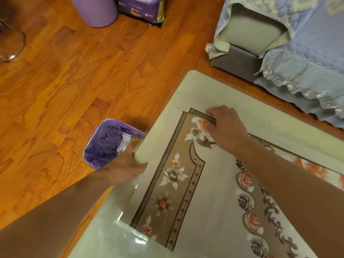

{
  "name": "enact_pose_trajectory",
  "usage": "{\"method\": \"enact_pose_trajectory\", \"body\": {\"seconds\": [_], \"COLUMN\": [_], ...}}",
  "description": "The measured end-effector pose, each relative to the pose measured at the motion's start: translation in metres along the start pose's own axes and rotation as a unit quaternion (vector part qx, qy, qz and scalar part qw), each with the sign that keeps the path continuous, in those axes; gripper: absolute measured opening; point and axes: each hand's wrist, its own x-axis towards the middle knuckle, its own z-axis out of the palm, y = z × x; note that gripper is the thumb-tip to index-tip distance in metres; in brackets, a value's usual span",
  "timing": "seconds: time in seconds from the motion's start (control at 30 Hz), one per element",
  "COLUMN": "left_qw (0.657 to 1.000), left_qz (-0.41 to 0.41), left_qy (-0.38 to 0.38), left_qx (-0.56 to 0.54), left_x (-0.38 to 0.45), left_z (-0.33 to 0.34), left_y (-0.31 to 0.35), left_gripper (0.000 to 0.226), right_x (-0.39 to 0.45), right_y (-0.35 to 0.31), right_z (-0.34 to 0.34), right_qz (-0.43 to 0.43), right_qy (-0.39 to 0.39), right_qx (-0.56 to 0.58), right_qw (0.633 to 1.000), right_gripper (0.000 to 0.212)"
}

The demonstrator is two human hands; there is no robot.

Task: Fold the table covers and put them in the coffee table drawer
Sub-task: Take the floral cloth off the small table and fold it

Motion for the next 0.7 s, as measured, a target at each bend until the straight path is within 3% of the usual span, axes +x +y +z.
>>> {"method": "enact_pose_trajectory", "body": {"seconds": [0.1,0.2,0.37,0.5,0.7], "left_qw": [0.999,0.999,1.0,0.999,0.999], "left_qz": [0.004,-0.003,-0.025,-0.037,-0.036], "left_qy": [-0.003,-0.003,0.012,0.0,-0.014], "left_qx": [-0.045,-0.036,0.006,-0.006,-0.015], "left_x": [-0.004,-0.004,-0.005,-0.004,-0.001], "left_z": [0.002,-0.001,-0.003,-0.004,-0.005], "left_y": [-0.003,-0.007,-0.008,-0.01,-0.012], "left_gripper": [0.077,0.074,0.075,0.092,0.092], "right_x": [0.013,0.011,0.009,0.022,0.034], "right_y": [-0.004,-0.008,-0.004,0.004,0.009], "right_z": [0.005,0.007,0.005,-0.008,-0.008], "right_qz": [-0.018,-0.034,0.023,0.069,0.1], "right_qy": [0.015,0.027,0.0,0.041,0.059], "right_qx": [-0.084,-0.113,-0.02,-0.006,0.027], "right_qw": [0.996,0.993,1.0,0.997,0.993], "right_gripper": [0.028,0.032,0.017,0.014,0.008]}}
